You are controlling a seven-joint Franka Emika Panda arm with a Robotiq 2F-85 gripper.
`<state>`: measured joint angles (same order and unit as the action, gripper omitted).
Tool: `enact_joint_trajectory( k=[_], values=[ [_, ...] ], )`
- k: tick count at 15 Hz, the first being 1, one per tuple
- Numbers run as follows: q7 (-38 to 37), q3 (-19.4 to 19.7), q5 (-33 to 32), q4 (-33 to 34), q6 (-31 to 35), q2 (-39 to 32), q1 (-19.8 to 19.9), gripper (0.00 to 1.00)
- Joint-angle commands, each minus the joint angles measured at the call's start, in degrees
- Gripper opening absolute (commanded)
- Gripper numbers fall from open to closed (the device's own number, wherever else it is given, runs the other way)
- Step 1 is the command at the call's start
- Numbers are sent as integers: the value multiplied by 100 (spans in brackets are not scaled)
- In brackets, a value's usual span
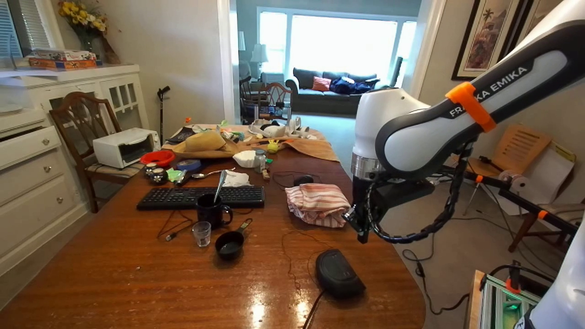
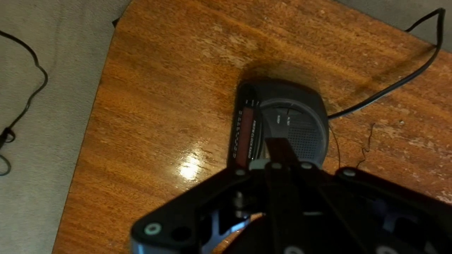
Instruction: Press a button on the top of the alarm clock.
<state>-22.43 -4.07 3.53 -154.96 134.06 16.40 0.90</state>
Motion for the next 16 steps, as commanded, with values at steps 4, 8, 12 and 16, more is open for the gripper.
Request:
enact_joint_trajectory(
  k=[4, 8, 12, 16],
  values=[
    [-51, -29, -93, -69, 69, 54, 52, 0],
    [-62, -67, -134, -531, 470, 233, 29, 0],
    [-12, -71, -101, -276, 694, -52, 17, 0],
    [155, -62, 112, -253, 1163, -169, -114, 0]
  ],
)
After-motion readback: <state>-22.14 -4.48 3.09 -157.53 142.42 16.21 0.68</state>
